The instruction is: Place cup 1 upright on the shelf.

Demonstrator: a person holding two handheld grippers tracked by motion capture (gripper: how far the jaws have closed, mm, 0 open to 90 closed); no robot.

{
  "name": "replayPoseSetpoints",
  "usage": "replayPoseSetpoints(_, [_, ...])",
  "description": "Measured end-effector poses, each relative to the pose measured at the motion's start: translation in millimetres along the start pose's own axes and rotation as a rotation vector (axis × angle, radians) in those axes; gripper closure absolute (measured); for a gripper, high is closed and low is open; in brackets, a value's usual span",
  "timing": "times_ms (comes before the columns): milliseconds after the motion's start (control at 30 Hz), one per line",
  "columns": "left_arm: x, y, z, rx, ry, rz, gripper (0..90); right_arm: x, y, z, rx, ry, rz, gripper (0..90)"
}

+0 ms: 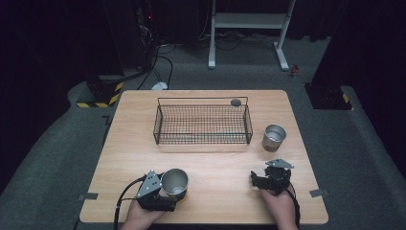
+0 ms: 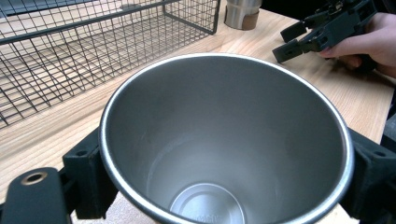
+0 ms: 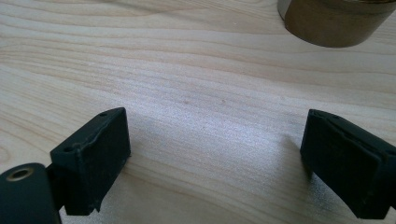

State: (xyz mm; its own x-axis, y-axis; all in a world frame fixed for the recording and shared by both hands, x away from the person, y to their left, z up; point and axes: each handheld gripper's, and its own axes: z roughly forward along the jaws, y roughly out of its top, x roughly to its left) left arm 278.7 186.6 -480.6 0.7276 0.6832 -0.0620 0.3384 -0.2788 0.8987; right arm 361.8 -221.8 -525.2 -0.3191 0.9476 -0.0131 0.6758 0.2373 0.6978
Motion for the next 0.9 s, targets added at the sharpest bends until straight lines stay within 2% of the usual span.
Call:
replayPoseSetpoints(400, [1.2, 3.7, 0.7, -0.033, 0.000, -0.009, 13.3, 0.3, -0.3, -0.4, 0.001, 0.000, 0.003, 8.4])
replayPoseSetpoints(500, [0.5, 6.5, -0.2, -0.046, 0.011, -0.003, 13.3, 0.3, -0.3, -0.4, 0.001, 0.000, 0.003, 8.4])
replayPoseSetpoints(600, [2.4, 8.8, -0.7, -0.059, 0.020, -0.020, 13.4, 0.3, -0.3, -0.4, 0.001, 0.000, 0.003, 8.5])
replayPoseSetpoints(733, [4.8, 10.1, 2.7, -0.051, 0.029, -0.023, 13.4, 0.1, -0.2, -0.3, -0.005, -0.004, 0.007, 9.7])
replayPoseSetpoints(833, [7.9, 13.3, 7.1, -0.062, 0.033, -0.041, 13.4, 0.2, -0.3, -0.4, -0.005, -0.007, 0.012, 9.9])
replayPoseSetpoints(900, [7.2, 14.5, 8.2, -0.059, 0.042, -0.036, 13.4, 0.2, -0.7, -0.8, -0.005, -0.008, 0.011, 10.0])
